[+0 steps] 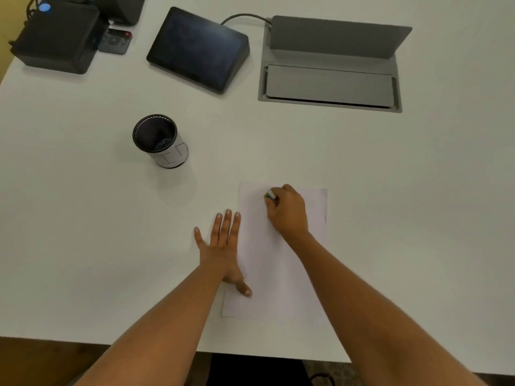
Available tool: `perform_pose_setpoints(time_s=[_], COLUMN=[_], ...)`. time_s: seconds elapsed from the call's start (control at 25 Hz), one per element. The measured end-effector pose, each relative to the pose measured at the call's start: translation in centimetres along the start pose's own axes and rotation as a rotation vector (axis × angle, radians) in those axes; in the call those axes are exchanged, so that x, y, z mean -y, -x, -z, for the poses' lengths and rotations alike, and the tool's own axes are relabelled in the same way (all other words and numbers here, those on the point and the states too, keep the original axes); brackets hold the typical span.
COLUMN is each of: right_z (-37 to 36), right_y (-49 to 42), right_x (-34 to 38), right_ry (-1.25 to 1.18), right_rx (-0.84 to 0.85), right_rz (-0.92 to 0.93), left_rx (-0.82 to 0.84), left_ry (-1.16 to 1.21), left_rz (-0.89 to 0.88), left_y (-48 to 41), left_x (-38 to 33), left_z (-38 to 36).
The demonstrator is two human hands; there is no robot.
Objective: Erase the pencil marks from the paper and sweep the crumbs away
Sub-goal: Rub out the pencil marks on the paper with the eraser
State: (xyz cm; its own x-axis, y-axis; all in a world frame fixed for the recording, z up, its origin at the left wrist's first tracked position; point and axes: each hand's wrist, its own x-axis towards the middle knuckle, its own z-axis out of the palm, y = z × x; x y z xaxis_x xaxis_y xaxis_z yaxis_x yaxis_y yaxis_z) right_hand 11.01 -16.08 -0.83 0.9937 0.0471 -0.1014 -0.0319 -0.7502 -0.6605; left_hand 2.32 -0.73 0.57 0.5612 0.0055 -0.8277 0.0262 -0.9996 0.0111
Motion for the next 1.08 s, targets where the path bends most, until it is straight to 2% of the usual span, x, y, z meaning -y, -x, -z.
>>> perform_pose_setpoints(time_s=[0.12, 0.16, 0.28, 0.36, 0.68, 0.76, 0.92, 0.96, 1.08], right_z=[1.6, 2.2, 2.6, 1.9, 0.9, -0.6, -1.9, -1.4, 0.3], right_y=[4.6, 5.9, 7.7, 7.8, 7.8, 7.6, 5.9, 4.6, -0.8], right_x=[-1.4, -2.3, -4.8, -5.5, -4.2, -2.5, -1.6, -1.8, -2.0], right_ry=[-0.248, -0.311, -0.266, -0.209, -0.261, -0.197, 0.121, 0.168, 0.185], right_rx=[-0.193, -0.211, -0.128, -0.114, -0.114, -0.011, 0.172, 0.194, 0.100], right_rz=[-0.203, -0.233, -0.141, -0.071, -0.032, 0.063, 0.402, 0.428, 0.214], left_rx=[-0.029, -0.060, -0.177, -0.233, -0.141, -0.126, -0.083, -0.077, -0.085], left_ry=[0.042, 0.061, 0.200, 0.164, 0.105, 0.092, 0.022, 0.017, 0.033], left_rz=[-0.020, -0.029, -0.094, -0.186, -0.155, -0.134, -0.091, -0.090, -0.083], left_y=[0.4, 0.6, 0.9, 0.2, -2.3, -2.5, -3.0, -3.1, -3.2], left_x=[0.1, -0.1, -1.4, -2.2, -1.8, -2.1, -2.3, -2.3, -2.4], left_z=[-0.1, -0.2, 0.1, 0.7, 1.7, 1.8, 2.2, 2.3, 2.4])
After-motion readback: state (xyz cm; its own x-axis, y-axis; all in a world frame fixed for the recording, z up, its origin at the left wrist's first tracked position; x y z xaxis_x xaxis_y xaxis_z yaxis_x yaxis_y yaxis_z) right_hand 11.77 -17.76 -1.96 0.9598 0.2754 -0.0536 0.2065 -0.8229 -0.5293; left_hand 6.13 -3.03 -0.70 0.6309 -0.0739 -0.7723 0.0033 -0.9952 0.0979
